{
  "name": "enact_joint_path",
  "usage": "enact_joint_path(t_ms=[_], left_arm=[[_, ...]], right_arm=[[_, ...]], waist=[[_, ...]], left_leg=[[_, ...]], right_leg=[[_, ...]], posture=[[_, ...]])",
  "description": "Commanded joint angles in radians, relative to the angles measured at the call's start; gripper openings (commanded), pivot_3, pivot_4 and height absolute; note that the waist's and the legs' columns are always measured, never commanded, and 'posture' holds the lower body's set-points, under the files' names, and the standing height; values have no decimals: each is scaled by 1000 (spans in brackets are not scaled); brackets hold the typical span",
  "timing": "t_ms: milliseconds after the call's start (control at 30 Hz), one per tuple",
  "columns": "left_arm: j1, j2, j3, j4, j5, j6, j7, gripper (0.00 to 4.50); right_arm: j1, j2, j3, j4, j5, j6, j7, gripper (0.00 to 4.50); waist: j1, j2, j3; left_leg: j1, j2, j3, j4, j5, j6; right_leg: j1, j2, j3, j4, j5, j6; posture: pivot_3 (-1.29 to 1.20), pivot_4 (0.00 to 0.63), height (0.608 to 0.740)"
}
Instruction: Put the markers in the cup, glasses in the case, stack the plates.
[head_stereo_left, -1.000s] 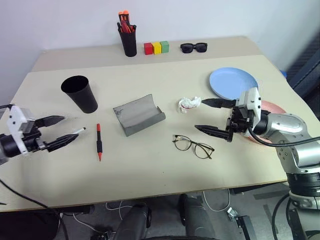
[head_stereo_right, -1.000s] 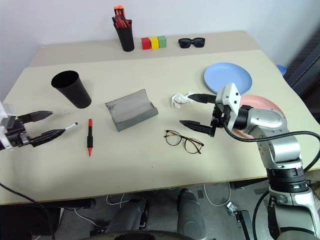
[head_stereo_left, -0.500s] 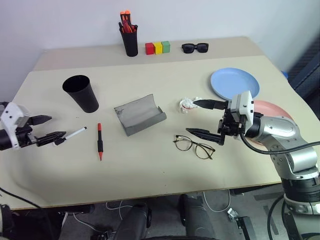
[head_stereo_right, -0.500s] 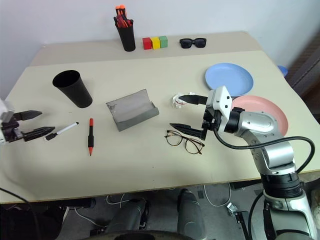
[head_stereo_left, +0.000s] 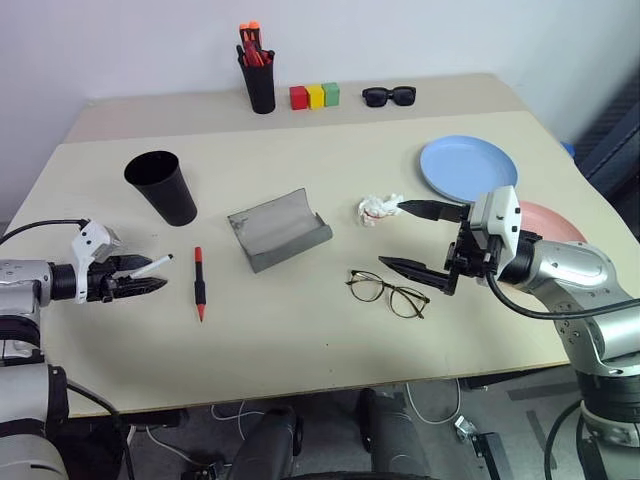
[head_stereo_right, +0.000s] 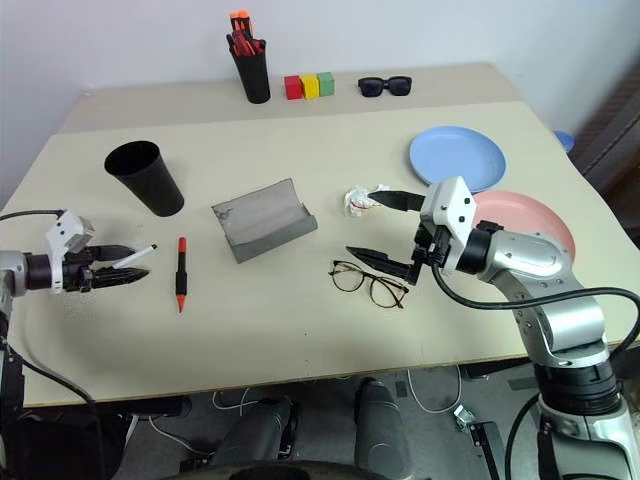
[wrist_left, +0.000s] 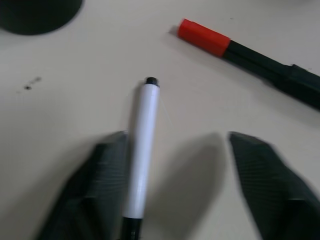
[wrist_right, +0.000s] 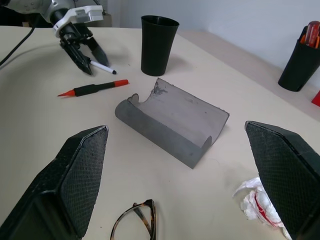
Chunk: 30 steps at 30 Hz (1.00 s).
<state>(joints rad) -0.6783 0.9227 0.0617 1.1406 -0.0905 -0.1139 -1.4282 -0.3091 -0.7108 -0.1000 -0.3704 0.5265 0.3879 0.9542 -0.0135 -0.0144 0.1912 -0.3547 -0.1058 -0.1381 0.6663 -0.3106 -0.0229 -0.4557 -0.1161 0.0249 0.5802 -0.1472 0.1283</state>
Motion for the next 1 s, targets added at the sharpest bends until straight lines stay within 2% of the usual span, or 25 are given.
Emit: enact_joint_path(t_ms=[33,100,133,267,400,467,600,667,767,867,1000], left_arm=[[12,10,-25,9,32,22,-44,1134],[13,13,-27,-5,29,52,-65,115],[14,15,-26,-15,25,66,-75,44],[32,17,11,-93,-31,133,-131,44],[42,-6,141,-270,-211,321,-151,44],[55,-15,207,-387,-299,417,-131,44],[80,-64,317,-579,-425,501,-21,44],[51,-116,364,-634,-460,457,67,44],[-30,-200,417,-622,-462,319,221,44],[-103,-258,433,-537,-412,137,376,44],[-207,-291,441,-380,-373,-18,546,44]], right_arm=[[-3,-11,-31,-30,11,-9,-10,4500],[-6,-12,-30,-24,8,-12,-13,4500],[-7,-12,-30,-20,8,-14,-12,4500],[-9,-8,-20,-3,-3,-27,-8,4500],[-14,-5,-17,15,-3,-33,-2,4500],[-18,-3,-14,28,-6,-39,2,4500],[-30,9,0,50,-10,-48,1,4500],[-36,17,12,56,-14,-54,3,4500],[-47,25,24,61,-19,-57,2,4500],[-56,29,31,67,-24,-61,2,4500],[-61,29,35,68,-24,-59,2,4500]], waist=[[0,0,0],[0,0,0],[0,0,0],[-1,0,0],[1,-1,1],[2,-2,1],[-1,-2,1],[0,-2,1],[2,-2,1],[4,-2,1],[1,-2,1]], left_leg=[[0,0,0,0,0,0],[0,0,0,0,0,0],[0,0,0,0,0,0],[0,0,0,0,0,0],[-1,0,0,0,0,0],[-2,1,-1,1,0,0],[-1,2,-1,1,0,0],[-1,2,-1,1,0,0],[-1,2,-1,1,1,-1],[-1,2,-1,1,1,-2],[-1,0,-1,1,2,-4]], right_leg=[[0,0,0,0,0,0],[0,0,0,0,0,0],[0,0,0,0,0,0],[0,0,0,0,0,0],[-1,0,0,0,0,0],[-1,0,0,1,0,0],[-1,0,0,1,0,0],[-1,0,0,1,0,0],[-1,0,0,1,0,-1],[-1,0,0,1,1,-1],[-1,0,0,-1,1,-1]], posture=[[0,150,740],[0,150,740],[0,150,740],[0,150,740],[0,150,740],[0,150,740],[0,150,740],[0,150,740],[0,150,740],[0,150,740],[0,150,740]])
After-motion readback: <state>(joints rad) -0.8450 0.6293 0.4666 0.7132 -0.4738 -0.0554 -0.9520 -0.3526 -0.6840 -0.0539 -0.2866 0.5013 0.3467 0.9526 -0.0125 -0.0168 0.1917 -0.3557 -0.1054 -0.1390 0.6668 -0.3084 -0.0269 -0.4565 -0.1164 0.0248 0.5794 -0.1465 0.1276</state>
